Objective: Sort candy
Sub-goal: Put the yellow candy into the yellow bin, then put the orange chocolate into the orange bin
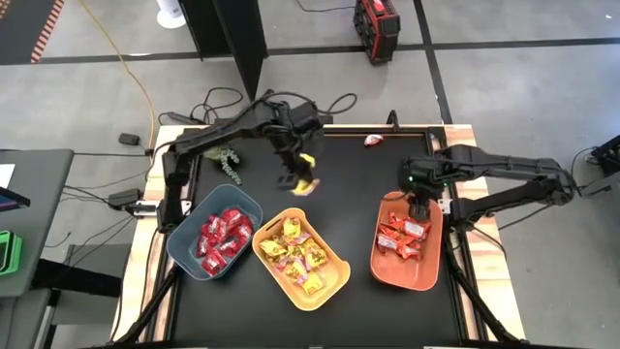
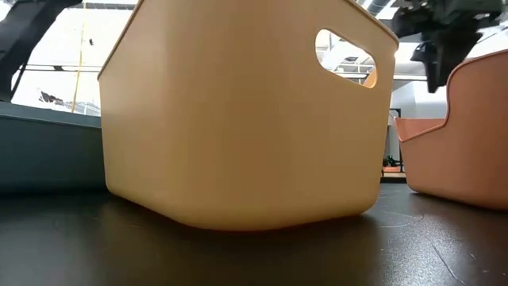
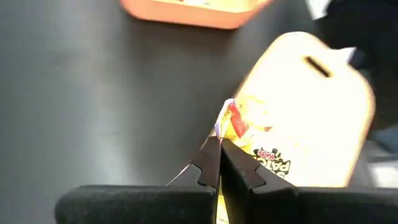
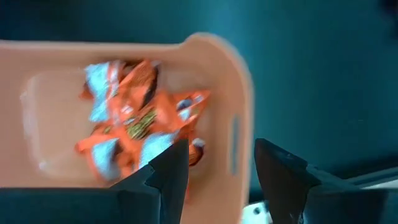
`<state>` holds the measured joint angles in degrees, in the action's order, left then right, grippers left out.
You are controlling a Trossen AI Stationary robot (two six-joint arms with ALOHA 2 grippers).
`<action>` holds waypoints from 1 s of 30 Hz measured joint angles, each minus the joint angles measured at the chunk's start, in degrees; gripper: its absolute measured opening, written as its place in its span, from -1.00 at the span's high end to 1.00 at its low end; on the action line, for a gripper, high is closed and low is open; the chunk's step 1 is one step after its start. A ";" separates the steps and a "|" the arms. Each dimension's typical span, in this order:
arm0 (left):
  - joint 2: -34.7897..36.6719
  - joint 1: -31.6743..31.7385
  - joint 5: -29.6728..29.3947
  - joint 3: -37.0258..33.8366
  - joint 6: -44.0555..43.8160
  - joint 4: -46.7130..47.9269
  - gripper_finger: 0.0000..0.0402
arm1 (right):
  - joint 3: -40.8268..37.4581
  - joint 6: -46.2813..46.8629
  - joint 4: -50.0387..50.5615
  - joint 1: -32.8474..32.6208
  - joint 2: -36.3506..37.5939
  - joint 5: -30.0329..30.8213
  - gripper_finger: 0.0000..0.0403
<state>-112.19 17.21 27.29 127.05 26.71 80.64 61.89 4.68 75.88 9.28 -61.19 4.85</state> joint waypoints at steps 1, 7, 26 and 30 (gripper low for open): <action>0.70 -0.27 1.66 -0.01 -0.37 0.84 1.00 | 0.00 -1.30 -1.34 1.64 0.00 0.05 0.02; 1.62 -5.98 1.91 -3.07 -0.82 5.35 1.00 | 0.00 -7.70 -15.19 11.77 0.00 0.16 0.02; 2.11 -7.36 12.15 -28.60 -13.38 -7.74 0.53 | 0.09 -12.29 -40.22 39.43 -8.62 -3.19 -0.10; 2.12 -6.96 11.50 -27.44 -14.85 -7.81 0.05 | 0.09 -14.04 -42.74 39.97 -14.04 -4.30 -0.14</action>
<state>-110.07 10.25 38.79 99.61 11.86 72.84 61.98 -9.36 33.14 49.26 -75.23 0.55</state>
